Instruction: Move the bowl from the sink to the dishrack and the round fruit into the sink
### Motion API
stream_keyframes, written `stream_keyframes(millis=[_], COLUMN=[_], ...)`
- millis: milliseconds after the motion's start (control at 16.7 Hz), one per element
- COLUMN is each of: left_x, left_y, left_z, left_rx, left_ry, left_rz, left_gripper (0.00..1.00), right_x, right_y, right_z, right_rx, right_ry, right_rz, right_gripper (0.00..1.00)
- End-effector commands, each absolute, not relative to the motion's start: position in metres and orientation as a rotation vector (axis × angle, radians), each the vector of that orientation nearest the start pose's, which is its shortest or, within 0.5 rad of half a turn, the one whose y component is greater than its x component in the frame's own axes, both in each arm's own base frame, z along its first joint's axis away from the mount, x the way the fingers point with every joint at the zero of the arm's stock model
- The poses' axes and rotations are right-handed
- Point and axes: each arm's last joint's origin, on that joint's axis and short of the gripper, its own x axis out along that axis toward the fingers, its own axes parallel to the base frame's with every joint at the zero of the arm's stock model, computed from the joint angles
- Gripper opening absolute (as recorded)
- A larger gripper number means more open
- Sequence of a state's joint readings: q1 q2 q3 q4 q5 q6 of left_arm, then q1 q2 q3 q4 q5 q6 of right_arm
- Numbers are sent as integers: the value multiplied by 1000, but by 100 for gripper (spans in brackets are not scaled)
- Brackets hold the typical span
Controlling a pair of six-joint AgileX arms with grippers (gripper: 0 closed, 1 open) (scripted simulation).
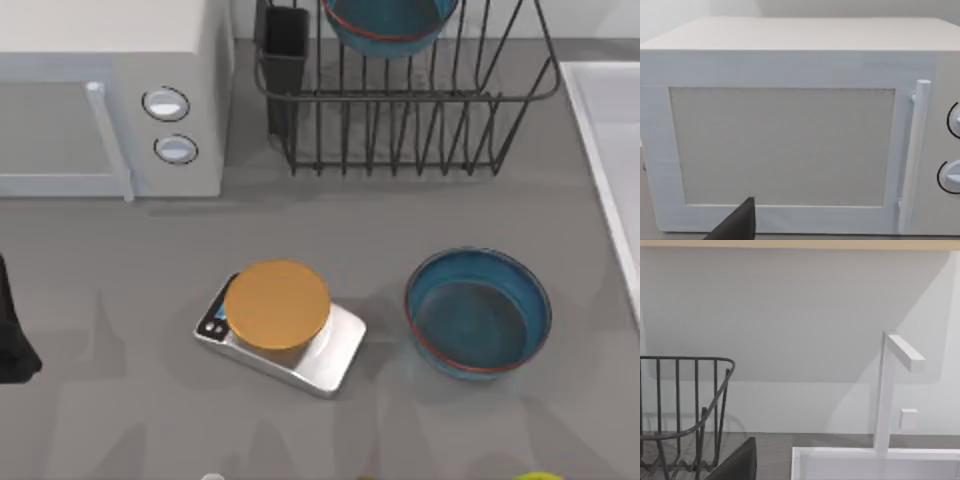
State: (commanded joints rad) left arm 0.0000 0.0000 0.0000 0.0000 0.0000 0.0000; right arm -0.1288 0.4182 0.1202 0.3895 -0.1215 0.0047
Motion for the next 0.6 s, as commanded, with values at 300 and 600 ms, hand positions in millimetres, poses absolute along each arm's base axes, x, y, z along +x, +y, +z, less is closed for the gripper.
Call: stream_keyframes(millis=[300,600], left_x=[106,106], left_y=[-1,-1], left_z=[160,160], left_rx=[0,0], left_ry=[0,0], left_rz=[0,0], left_gripper=[100,100], right_x=[109,106], right_y=[-3,-1], right_z=[170,160], right_rx=[-1,0], right_ry=[-23,0], right_rz=[-1,0], right_gripper=[100,100])
